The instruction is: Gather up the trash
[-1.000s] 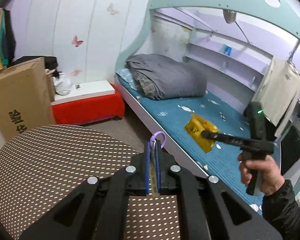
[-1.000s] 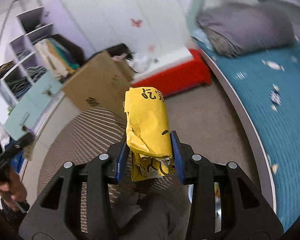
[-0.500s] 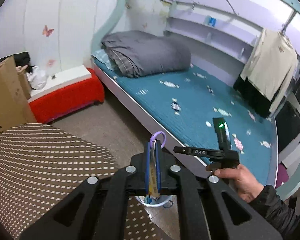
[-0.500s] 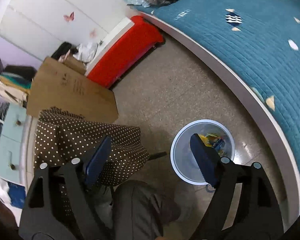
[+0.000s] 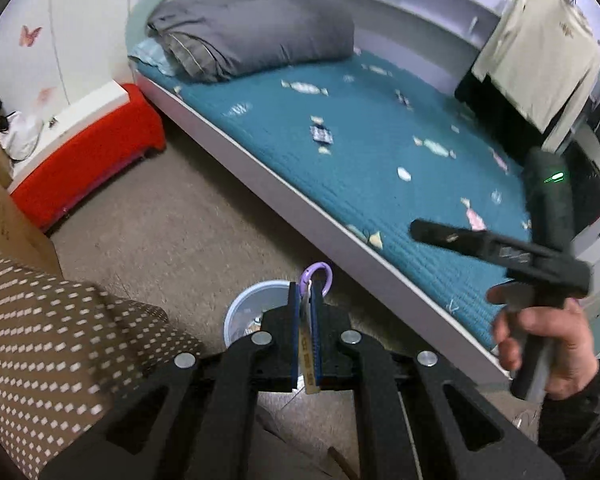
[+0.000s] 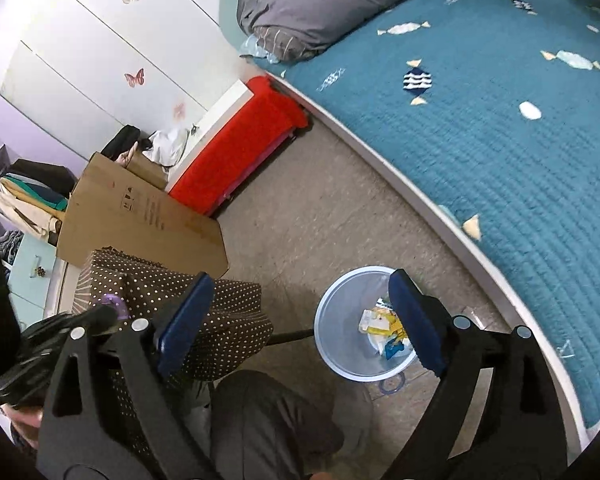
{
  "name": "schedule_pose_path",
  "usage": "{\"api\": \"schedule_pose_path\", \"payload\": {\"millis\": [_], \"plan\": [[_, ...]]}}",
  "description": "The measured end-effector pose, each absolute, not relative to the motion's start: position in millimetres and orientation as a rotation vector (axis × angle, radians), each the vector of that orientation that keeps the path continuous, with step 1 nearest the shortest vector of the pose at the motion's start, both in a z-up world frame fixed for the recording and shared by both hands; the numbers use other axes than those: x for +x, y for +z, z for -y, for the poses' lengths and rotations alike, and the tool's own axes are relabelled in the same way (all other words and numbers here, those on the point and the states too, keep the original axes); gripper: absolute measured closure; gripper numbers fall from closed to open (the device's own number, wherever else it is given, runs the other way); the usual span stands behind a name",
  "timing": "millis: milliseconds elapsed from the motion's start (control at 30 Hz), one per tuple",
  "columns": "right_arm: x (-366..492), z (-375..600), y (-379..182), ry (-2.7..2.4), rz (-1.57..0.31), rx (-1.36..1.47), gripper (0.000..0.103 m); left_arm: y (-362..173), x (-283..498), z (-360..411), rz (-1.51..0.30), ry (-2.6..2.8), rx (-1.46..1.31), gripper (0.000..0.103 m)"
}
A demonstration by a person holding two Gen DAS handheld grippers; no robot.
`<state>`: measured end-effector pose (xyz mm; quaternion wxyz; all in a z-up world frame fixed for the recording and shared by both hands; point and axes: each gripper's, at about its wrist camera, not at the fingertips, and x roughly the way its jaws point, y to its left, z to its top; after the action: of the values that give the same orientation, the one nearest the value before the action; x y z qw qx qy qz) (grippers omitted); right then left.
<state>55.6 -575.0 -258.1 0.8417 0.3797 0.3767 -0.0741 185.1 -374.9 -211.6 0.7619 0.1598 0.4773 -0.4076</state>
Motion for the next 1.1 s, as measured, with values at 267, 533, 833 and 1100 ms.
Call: {"api": "schedule_pose_path", "payload": {"millis": [267, 533, 833, 1100], "plan": [[40, 577, -248, -0.163, -0.775, 0.788, 0.015, -238, 204, 404, -1.109, -0.85, 0.406, 0.009], [33, 564, -239, -0.153, -0.769, 0.765, 0.01, -228, 214, 376, -1.119, -0.71, 0.379, 0.009], [34, 523, -209, -0.162, -0.768, 0.688, 0.006, -173, 177, 323, -0.966, -0.636, 0.34, 0.009], [37, 462, -155, -0.094, -0.728, 0.572, 0.006, -117, 127, 253, -0.767, -0.511, 0.272, 0.008]]}}
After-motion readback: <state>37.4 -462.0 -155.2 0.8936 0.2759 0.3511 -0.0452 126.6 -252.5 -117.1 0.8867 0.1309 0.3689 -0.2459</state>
